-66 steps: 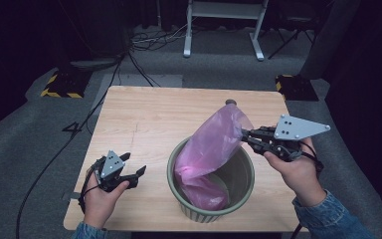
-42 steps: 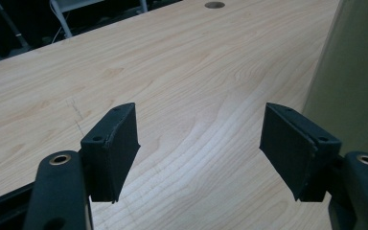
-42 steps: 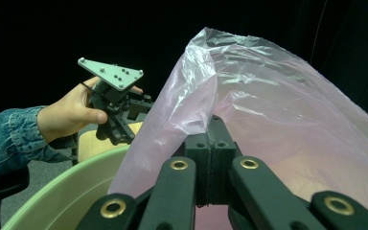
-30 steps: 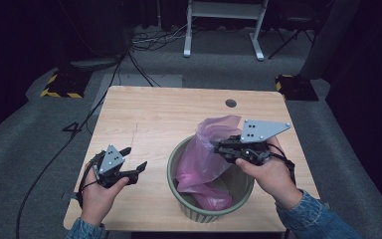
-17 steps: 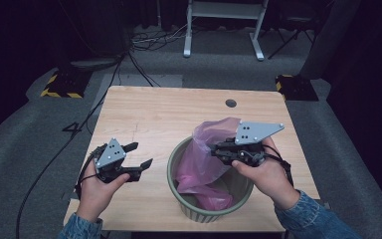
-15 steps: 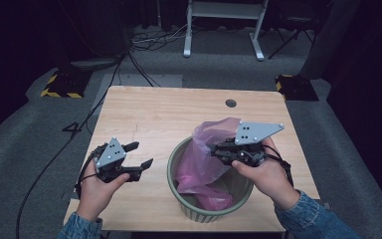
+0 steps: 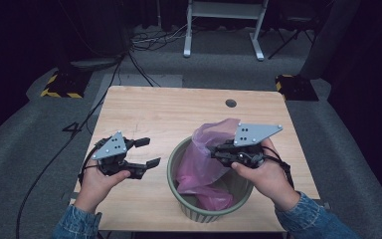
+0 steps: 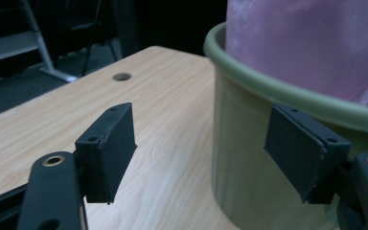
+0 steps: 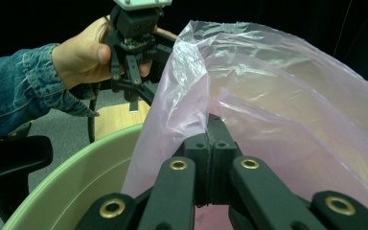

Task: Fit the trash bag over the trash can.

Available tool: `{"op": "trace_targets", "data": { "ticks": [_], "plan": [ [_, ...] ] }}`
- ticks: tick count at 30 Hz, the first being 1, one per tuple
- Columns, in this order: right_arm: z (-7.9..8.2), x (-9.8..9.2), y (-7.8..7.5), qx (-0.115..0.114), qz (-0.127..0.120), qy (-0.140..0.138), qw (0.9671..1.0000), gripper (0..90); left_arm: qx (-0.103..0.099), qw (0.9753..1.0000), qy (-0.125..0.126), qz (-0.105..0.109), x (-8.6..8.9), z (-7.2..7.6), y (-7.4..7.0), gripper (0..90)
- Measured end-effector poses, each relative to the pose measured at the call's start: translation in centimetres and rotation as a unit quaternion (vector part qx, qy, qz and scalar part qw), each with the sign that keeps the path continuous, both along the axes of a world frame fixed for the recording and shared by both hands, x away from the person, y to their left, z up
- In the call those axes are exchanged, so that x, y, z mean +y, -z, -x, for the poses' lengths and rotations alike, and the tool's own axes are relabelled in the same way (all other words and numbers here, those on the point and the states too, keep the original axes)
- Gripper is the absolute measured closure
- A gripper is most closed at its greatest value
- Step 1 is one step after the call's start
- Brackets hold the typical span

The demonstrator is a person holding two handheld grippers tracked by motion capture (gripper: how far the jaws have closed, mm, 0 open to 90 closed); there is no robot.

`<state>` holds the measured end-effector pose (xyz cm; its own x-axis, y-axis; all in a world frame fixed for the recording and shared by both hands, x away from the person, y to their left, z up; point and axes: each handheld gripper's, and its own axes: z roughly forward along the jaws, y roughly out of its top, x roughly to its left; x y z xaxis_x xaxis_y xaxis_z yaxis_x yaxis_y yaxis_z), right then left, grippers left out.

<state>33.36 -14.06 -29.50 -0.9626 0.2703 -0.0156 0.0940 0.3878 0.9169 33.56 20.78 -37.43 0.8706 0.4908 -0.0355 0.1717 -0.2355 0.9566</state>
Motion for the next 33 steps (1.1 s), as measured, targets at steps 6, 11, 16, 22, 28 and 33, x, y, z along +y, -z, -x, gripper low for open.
{"op": "trace_targets", "data": {
  "ticks": [6,11,16,22,28,33],
  "plan": [
    [0.0,0.2,0.1,0.002,0.005,-0.003,1.0,89.9,-0.002,0.9995,0.03,0.008,-0.6,0.1,-0.8,22.6],
    [-0.1,0.7,0.1,0.002,0.011,-0.007,0.9999,89.7,-0.005,0.9988,0.048,0.008,-1.3,0.4,-1.8,22.6],
    [0.0,1.0,0.1,0.003,0.011,-0.011,0.9999,89.5,-0.004,0.998,0.059,0.02,-1.8,0.6,-2.8,22.5],
    [0.1,1.4,0.3,0.005,0.013,-0.016,0.9998,89.2,-0.009,0.9972,0.072,0.016,-3.0,0.6,-3.4,22.6],
    [0.1,1.8,0.4,0.006,0.015,-0.02,0.9997,88.7,-0.012,0.9966,0.081,0.011,-4.3,0.6,-3.8,22.6],
    [-0.1,1.9,0.4,0.008,0.011,-0.02,0.9997,88.5,-0.013,0.9959,0.089,0.011,-5.0,0.5,-4.0,22.6]
  ]
}}
